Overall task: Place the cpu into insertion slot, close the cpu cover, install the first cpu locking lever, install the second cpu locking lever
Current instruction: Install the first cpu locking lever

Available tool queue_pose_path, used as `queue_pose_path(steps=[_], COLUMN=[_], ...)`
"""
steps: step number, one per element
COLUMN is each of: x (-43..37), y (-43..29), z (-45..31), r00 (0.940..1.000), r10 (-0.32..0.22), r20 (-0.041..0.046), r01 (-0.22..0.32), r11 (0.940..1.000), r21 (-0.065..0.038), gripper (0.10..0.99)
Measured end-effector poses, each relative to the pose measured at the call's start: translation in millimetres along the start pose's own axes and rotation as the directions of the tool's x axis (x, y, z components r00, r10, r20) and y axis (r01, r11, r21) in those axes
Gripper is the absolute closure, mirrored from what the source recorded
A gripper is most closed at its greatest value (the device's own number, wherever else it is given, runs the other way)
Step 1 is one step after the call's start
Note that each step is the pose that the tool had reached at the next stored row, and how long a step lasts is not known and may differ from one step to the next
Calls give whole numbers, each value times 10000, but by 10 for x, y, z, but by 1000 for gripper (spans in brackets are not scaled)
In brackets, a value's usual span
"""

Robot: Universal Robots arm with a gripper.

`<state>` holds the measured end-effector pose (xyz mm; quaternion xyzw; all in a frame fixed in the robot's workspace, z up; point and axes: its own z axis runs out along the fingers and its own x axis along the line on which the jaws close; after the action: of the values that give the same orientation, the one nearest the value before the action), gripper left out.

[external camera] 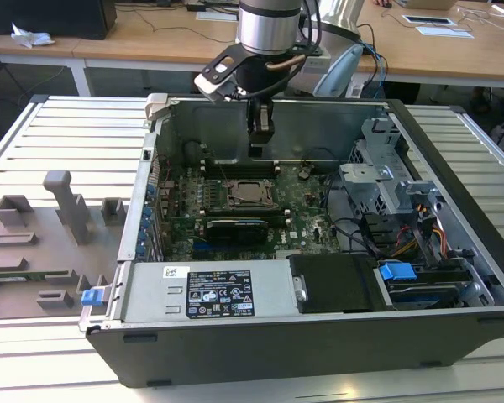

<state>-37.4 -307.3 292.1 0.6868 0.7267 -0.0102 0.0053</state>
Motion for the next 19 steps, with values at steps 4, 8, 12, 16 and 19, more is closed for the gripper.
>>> queue_pose_path(steps=[4, 8, 12, 16, 19], x=[0, 0, 0, 0, 0], y=[0, 0, 0, 0, 0], z=[0, 0, 0, 0, 0], r00=[9960, 9823, 9605, 9210, 9016], r10=[-893, -1875, -2782, -3894, -4324], r20=[7, 18, 30, 47, 54], r01=[893, 1875, 2782, 3895, 4325], r11=[9960, 9822, 9605, 9210, 9016], r21=[-19, -39, -58, -78, -86], gripper=[980, 980, 980, 980, 980])
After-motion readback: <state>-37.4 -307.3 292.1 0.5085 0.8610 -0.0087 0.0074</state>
